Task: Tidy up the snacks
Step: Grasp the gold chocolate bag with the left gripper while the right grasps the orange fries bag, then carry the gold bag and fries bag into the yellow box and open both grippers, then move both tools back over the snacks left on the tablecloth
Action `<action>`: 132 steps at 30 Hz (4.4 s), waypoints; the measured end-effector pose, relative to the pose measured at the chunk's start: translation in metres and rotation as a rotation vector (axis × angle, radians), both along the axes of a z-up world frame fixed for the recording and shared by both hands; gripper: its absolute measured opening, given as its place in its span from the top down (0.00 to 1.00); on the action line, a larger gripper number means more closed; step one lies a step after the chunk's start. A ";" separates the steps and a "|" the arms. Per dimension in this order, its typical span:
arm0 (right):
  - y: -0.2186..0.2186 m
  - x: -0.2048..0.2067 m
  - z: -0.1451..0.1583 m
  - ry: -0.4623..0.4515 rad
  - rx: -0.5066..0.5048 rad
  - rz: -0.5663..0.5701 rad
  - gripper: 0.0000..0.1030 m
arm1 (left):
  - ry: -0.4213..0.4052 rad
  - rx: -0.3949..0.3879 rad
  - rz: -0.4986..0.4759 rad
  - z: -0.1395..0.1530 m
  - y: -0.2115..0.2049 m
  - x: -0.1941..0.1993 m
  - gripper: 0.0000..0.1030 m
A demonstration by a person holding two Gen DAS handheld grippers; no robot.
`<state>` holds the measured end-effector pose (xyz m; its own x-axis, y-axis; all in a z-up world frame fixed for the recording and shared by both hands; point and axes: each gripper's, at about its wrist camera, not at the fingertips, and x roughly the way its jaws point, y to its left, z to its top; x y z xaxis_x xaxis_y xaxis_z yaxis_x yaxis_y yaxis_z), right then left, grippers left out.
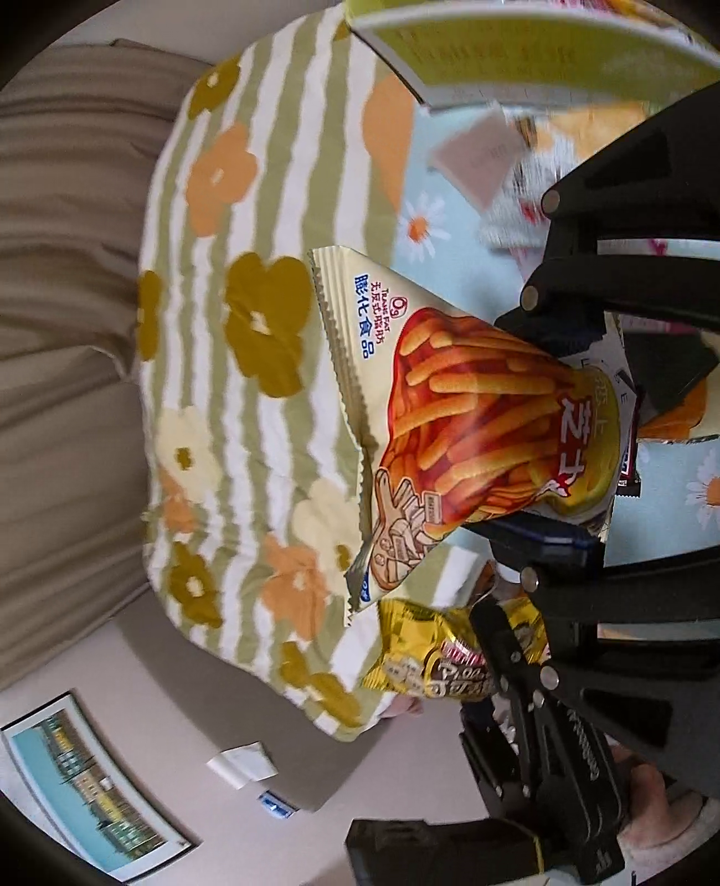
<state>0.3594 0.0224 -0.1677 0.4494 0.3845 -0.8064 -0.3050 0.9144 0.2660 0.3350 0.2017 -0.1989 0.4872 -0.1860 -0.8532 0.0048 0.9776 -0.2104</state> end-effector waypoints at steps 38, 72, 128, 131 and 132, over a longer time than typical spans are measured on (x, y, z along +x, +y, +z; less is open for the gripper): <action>-0.370 -0.010 0.054 -0.048 -0.017 -0.202 0.58 | -0.040 0.006 -0.225 0.055 -0.408 0.037 0.50; -0.367 0.003 0.035 -0.055 -0.022 -0.241 0.00 | -0.008 -0.016 -0.174 0.047 -0.369 0.000 0.01; -0.151 -0.099 0.075 -0.181 0.004 -0.066 0.00 | -0.099 0.016 0.056 0.072 -0.083 -0.123 0.01; -0.132 -0.094 0.062 -0.146 -0.010 -0.098 0.00 | -0.085 0.015 0.015 0.065 -0.070 -0.114 0.01; -0.127 -0.092 0.058 -0.134 -0.013 -0.109 0.00 | -0.082 0.016 0.003 0.063 -0.066 -0.112 0.01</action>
<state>0.2671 -0.1048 -0.1100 0.5917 0.3176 -0.7410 -0.2353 0.9471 0.2180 0.2234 0.1352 -0.1363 0.5560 -0.1712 -0.8133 0.0188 0.9809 -0.1937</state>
